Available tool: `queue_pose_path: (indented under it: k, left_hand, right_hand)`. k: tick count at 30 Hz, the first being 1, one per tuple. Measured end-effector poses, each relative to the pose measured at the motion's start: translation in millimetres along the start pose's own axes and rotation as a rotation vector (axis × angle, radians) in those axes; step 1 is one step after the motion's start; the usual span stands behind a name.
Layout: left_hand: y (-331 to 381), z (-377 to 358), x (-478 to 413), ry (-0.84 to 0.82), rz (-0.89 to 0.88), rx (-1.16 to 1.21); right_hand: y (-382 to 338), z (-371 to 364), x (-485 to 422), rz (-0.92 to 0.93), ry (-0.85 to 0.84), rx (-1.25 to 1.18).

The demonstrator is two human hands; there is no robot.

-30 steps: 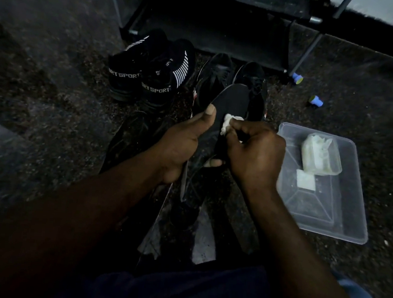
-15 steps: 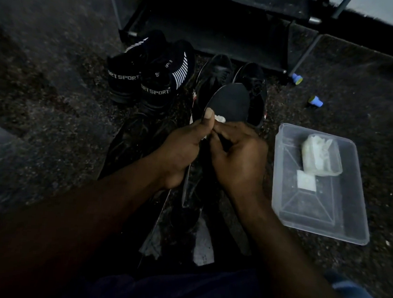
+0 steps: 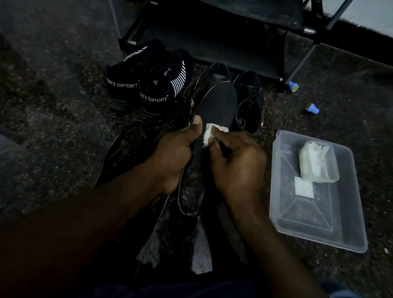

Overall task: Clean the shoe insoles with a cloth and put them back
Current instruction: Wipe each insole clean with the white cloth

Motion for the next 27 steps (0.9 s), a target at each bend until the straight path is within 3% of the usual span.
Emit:
queue_pose_path:
  k: [3, 7, 11, 17, 23, 27]
  left_hand:
    - [-2.5, 1.0, -1.4, 0.002, -0.016, -0.012]
    - [-1.4, -2.1, -2.1, -0.047, -0.003, 0.040]
    - [0.4, 0.9, -3.2, -0.023, -0.027, 0.054]
    - [-0.8, 6.3, -6.4, -0.011, -0.032, 0.015]
    - [-4.1, 4.0, -6.2, -0.012, 0.003, 0.068]
    - [-4.5, 6.5, -5.3, -0.005, 0.001, 0.010]
  right_hand:
    - [-16.4, -6.1, 3.8, 0.078, -0.031, -0.019]
    - [-1.9, 7.4, -2.9, 0.058, 0.003, 0.157]
    - [20.8, 13.6, -5.2, -0.040, 0.041, 0.022]
    - [-13.3, -7.2, 2.9, 0.092, -0.033, 0.037]
    - [23.6, 14.0, -3.2, -0.084, 0.072, -0.007]
    - [-11.1, -7.0, 8.0, 0.014, 0.001, -0.054]
Point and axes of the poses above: each hand's wrist, its own x-axis away from the middle knuckle, its own z-axis out of the back of the hand, y = z × x, the point moved 9 cm from there along -x, towards the middle knuckle, and after that the axes turned 8 degrees about z, right-handed, at the moved point
